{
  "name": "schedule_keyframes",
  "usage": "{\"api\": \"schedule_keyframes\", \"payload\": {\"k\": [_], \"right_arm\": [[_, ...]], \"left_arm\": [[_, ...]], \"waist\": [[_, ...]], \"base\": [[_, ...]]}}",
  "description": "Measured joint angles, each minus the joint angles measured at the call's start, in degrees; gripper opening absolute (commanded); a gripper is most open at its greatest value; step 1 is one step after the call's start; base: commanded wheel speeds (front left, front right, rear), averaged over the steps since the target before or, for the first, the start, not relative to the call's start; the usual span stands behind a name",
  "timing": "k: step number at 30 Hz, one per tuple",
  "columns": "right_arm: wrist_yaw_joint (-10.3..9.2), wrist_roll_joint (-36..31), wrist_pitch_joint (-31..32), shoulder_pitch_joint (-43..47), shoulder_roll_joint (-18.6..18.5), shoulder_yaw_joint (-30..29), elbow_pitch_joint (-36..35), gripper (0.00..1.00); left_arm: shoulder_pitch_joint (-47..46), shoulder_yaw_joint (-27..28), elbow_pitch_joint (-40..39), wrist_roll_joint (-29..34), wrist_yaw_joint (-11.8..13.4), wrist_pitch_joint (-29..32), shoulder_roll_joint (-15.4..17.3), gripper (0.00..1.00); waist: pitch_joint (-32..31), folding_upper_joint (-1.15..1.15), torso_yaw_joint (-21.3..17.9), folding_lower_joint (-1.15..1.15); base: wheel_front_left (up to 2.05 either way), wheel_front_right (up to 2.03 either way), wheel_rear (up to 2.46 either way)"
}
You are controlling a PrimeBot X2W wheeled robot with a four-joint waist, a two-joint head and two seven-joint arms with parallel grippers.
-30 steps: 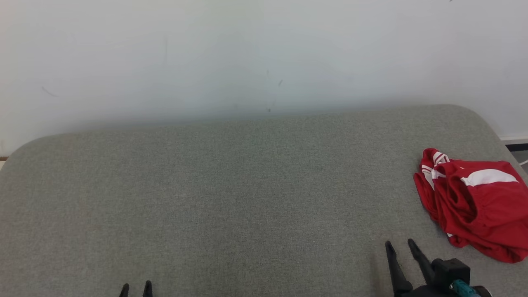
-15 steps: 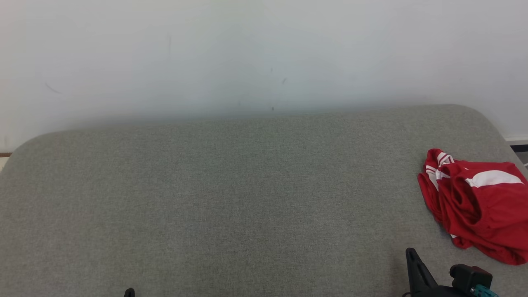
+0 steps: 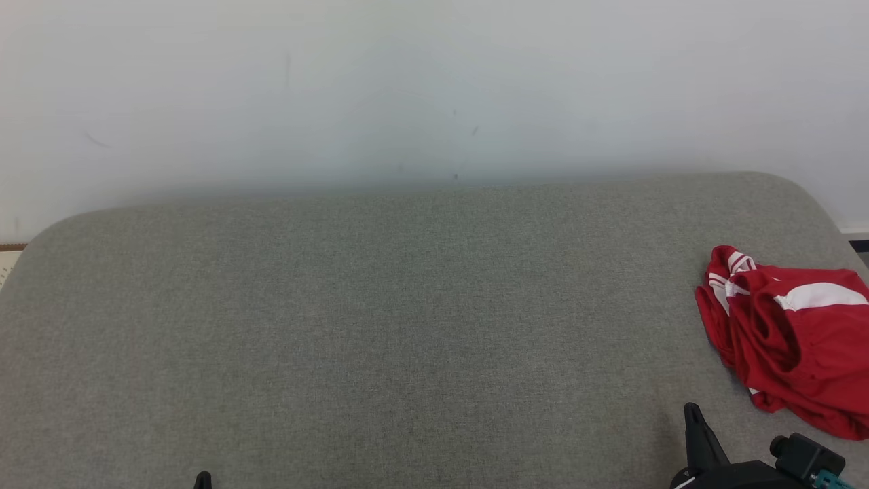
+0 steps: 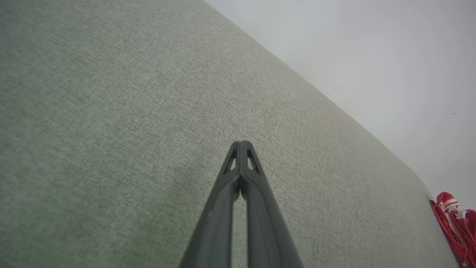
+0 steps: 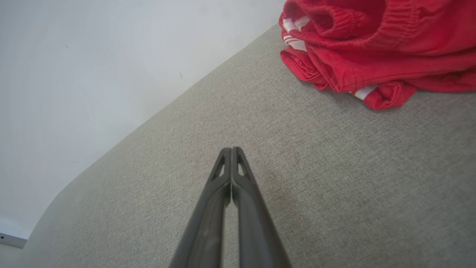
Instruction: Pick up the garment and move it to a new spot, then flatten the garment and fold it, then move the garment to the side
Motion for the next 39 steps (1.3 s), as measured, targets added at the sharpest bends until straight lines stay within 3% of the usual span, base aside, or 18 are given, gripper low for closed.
{"api": "schedule_keyframes", "payload": {"k": [23, 39], "right_arm": [[-0.01, 18.0, 4.5, 0.0, 1.3, -3.6, -3.0, 0.00], [-0.01, 27.8, 6.9, 0.0, 2.0, -5.6, -4.6, 0.00]], "left_arm": [[-0.3, 1.8, -1.8, -18.0, -1.8, 4.6, 0.0, 0.00], [-0.5, 2.8, -2.9, -27.4, -3.0, 7.2, 0.1, 0.00]], "waist": [[0.6, 0.00, 1.2, 0.00], [0.9, 0.00, 2.0, 0.00]], "base": [[0.00, 0.00, 0.00], [0.00, 0.00, 0.00]]}}
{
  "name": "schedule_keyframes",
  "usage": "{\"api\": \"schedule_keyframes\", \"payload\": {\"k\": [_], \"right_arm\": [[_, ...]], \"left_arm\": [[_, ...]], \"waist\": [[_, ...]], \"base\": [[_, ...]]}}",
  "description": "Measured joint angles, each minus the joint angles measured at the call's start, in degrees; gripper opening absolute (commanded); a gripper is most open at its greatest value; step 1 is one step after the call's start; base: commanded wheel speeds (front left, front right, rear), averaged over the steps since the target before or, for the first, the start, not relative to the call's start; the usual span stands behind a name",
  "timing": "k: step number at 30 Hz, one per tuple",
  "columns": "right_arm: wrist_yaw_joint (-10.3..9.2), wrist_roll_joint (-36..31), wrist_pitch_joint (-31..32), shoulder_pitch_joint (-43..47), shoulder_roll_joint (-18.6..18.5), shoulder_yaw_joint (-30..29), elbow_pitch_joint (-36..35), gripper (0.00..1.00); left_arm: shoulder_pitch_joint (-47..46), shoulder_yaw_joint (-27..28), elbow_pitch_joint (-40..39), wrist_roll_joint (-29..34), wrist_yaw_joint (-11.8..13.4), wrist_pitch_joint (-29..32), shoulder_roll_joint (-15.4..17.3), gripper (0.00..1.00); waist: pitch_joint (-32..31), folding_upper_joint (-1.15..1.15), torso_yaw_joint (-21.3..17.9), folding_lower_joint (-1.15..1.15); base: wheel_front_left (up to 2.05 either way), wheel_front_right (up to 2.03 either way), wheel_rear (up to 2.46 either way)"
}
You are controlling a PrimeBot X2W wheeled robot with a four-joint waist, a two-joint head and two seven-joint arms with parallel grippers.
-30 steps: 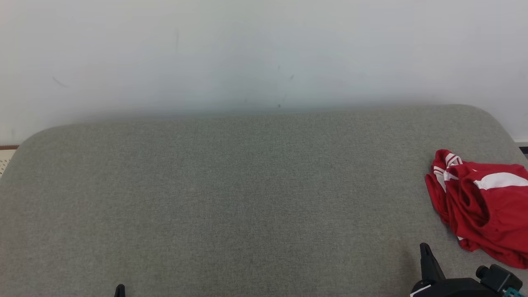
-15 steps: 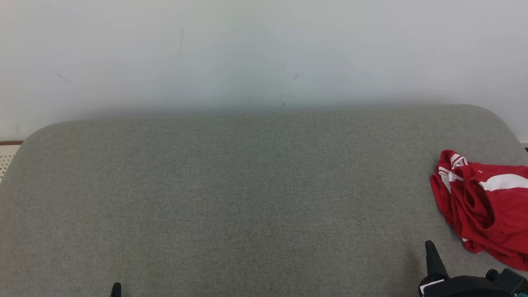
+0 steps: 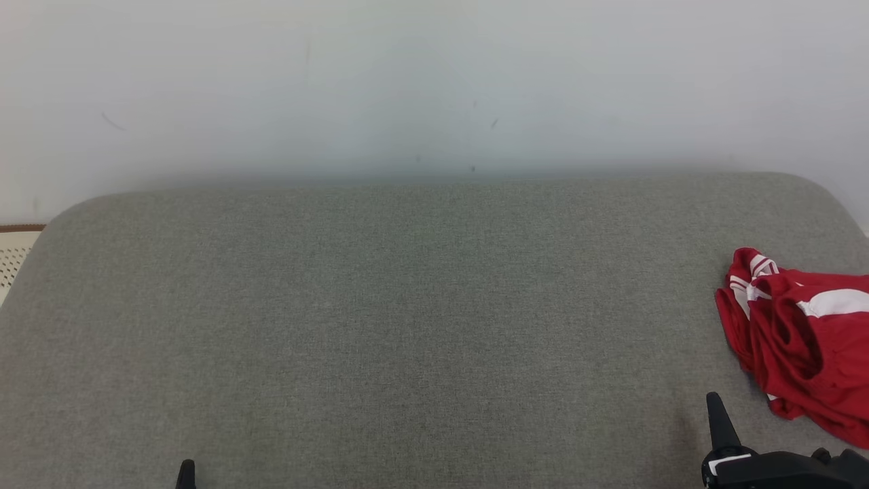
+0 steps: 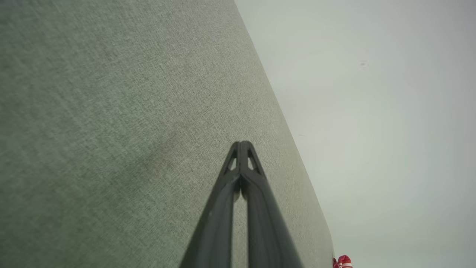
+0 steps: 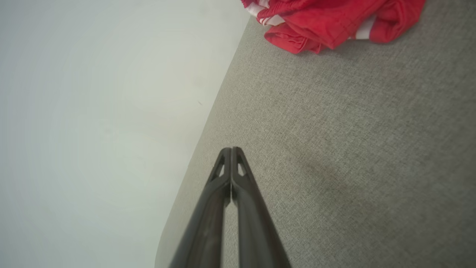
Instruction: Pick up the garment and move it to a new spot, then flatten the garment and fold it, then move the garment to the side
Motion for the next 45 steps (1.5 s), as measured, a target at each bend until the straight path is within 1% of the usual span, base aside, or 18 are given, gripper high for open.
{"api": "schedule_keyframes", "payload": {"k": [21, 45], "right_arm": [[0.00, 11.5, 2.9, 0.0, 0.9, -2.4, -1.9, 0.00], [0.00, 22.9, 5.7, 0.0, 1.7, -4.7, -3.7, 0.00]], "left_arm": [[-0.8, 1.3, -1.1, -11.9, -1.1, 3.0, 0.0, 0.00], [-1.0, 2.3, -2.3, -23.1, -2.5, 6.0, 0.1, 0.00]], "waist": [[0.5, 0.00, 1.1, 0.00], [1.1, 0.00, 2.4, -0.01]], "base": [[0.00, 0.00, 0.00], [0.00, 0.00, 0.00]]}}
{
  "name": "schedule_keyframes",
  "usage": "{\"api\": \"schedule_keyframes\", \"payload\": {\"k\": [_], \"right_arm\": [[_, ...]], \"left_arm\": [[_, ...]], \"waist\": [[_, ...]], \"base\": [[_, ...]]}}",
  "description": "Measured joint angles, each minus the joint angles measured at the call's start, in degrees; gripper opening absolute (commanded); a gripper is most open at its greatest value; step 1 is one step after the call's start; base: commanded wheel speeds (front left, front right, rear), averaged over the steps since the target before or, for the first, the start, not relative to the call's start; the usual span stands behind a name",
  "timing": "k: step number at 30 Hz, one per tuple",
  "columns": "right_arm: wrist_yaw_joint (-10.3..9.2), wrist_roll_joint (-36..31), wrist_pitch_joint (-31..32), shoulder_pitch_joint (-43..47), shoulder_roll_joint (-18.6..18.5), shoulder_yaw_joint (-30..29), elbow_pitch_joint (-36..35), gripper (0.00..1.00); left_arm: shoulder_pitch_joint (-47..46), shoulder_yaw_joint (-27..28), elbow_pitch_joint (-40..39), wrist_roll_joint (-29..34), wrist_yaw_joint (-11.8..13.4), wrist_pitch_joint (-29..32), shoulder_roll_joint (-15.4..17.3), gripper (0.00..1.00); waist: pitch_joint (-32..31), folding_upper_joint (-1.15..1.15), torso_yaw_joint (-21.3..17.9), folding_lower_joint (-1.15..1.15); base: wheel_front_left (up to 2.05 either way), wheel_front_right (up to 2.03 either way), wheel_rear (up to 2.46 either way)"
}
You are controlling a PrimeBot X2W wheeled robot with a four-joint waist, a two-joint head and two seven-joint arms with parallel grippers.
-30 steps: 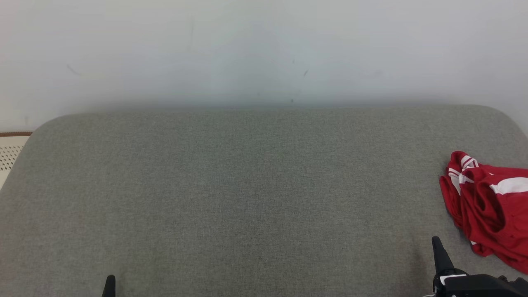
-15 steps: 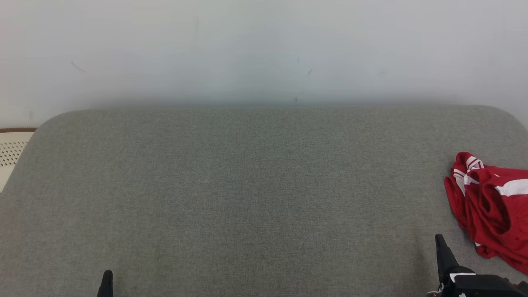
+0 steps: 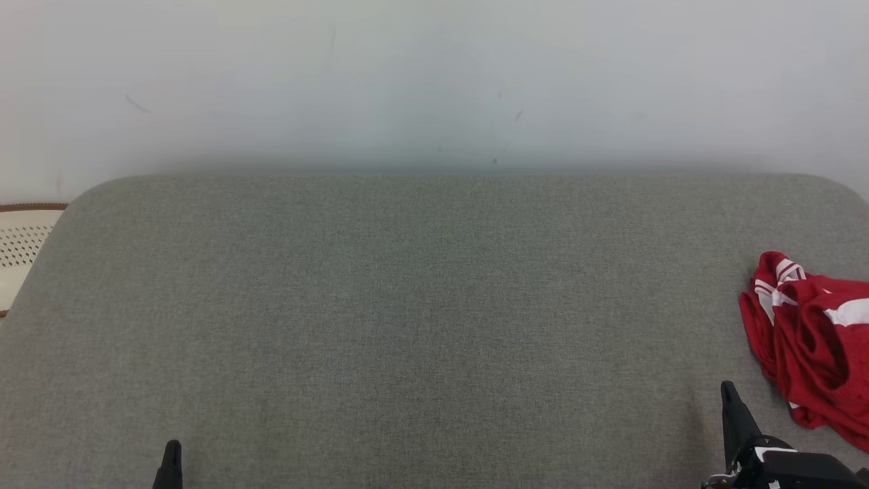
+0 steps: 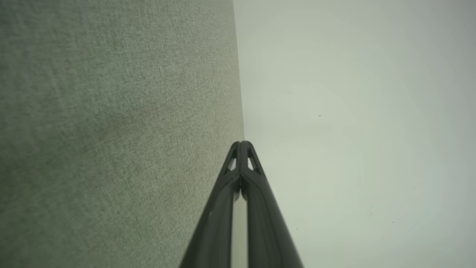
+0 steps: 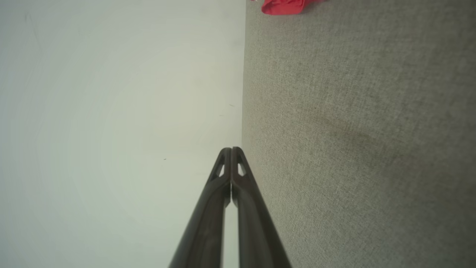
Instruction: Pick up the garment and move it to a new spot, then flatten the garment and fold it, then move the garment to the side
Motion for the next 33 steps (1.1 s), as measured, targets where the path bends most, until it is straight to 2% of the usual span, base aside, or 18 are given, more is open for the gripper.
{"api": "schedule_keyframes", "payload": {"k": [16, 33], "right_arm": [[0.00, 6.0, 1.5, -0.1, 0.4, -1.1, -0.9, 0.00], [0.00, 6.1, 1.5, -0.2, 0.4, -1.2, -0.9, 0.00]], "left_arm": [[-0.2, 0.7, -0.6, -6.0, -0.6, 1.5, 0.1, 0.00], [-0.2, 0.7, -0.6, -6.0, -0.6, 1.5, 0.1, 0.00]], "waist": [[0.4, 0.00, 0.8, 0.00], [0.4, 0.00, 0.8, 0.00]], "base": [[0.00, 0.00, 0.00], [0.00, 0.00, 0.00]]}}
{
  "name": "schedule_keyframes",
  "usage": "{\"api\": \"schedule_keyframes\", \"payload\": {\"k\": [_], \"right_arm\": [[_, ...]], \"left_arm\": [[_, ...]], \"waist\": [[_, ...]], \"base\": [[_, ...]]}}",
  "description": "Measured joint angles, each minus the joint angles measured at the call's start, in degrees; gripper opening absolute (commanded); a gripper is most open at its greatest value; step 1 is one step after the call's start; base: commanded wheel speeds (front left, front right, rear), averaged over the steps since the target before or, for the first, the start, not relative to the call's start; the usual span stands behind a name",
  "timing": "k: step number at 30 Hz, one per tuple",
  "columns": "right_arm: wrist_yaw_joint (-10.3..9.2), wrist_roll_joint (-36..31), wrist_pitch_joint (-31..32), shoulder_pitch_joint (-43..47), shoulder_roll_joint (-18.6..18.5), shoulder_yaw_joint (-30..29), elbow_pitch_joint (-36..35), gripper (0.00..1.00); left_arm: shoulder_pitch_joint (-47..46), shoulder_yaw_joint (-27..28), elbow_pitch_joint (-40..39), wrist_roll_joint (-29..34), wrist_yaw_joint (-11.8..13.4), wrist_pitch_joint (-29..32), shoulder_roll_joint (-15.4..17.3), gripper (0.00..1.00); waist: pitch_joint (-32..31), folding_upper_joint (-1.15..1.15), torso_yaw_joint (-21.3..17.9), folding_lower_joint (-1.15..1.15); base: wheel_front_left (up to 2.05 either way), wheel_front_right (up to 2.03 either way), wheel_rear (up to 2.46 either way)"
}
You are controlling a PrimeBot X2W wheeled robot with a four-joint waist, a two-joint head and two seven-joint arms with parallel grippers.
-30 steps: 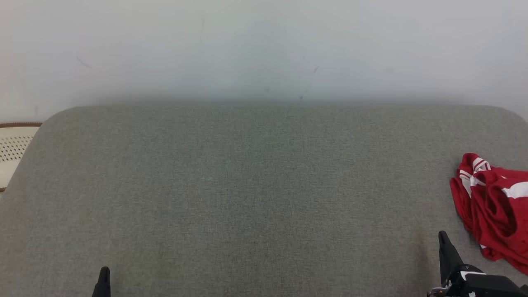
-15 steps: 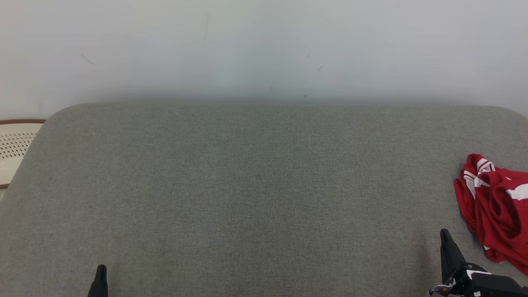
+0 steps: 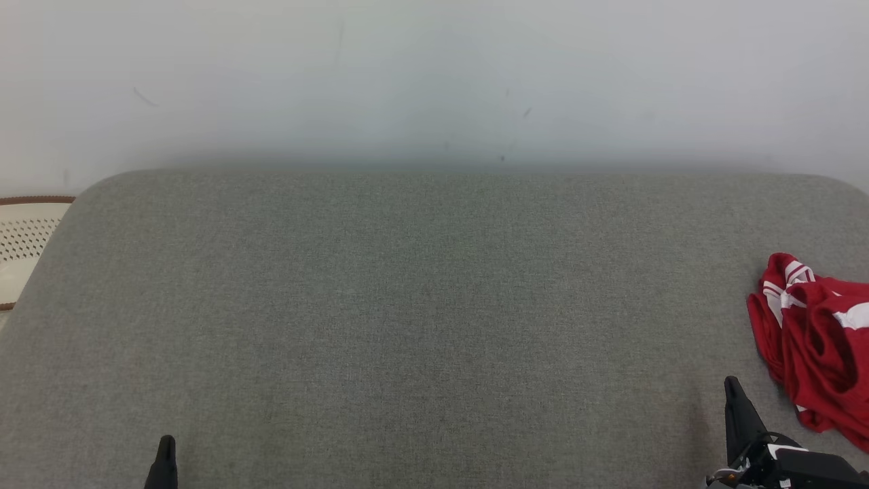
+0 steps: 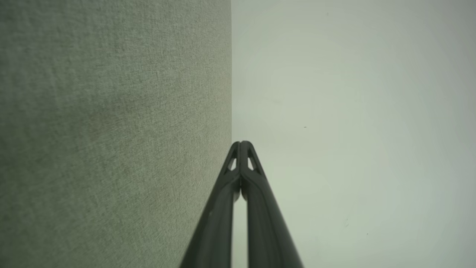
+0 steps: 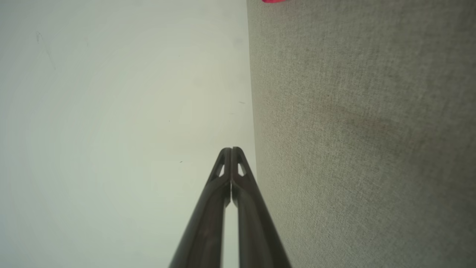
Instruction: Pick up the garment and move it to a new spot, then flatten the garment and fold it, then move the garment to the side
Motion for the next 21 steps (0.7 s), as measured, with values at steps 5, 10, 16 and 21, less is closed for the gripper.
{"api": "schedule_keyframes", "payload": {"k": [5, 10, 16, 21], "right_arm": [[0.00, 0.0, 0.0, 0.0, 0.0, 0.0, 0.0, 0.00], [0.00, 0.0, 0.0, 0.0, 0.0, 0.0, 0.0, 0.00], [0.00, 0.0, 0.0, 0.0, 0.0, 0.0, 0.0, 0.00], [0.00, 0.0, 0.0, 0.0, 0.0, 0.0, 0.0, 0.00]], "left_arm": [[0.0, 0.0, 0.0, 0.0, 0.0, 0.0, 0.0, 0.00], [0.0, 0.0, 0.0, 0.0, 0.0, 0.0, 0.0, 0.00], [0.0, 0.0, 0.0, 0.0, 0.0, 0.0, 0.0, 0.00], [0.0, 0.0, 0.0, 0.0, 0.0, 0.0, 0.0, 0.00]], "waist": [[0.0, 0.00, 0.0, 0.00], [0.0, 0.00, 0.0, 0.00], [0.0, 0.00, 0.0, 0.00], [0.0, 0.00, 0.0, 0.00]], "base": [[0.00, 0.00, 0.00], [0.00, 0.00, 0.00], [0.00, 0.00, 0.00], [0.00, 0.00, 0.00]]}}
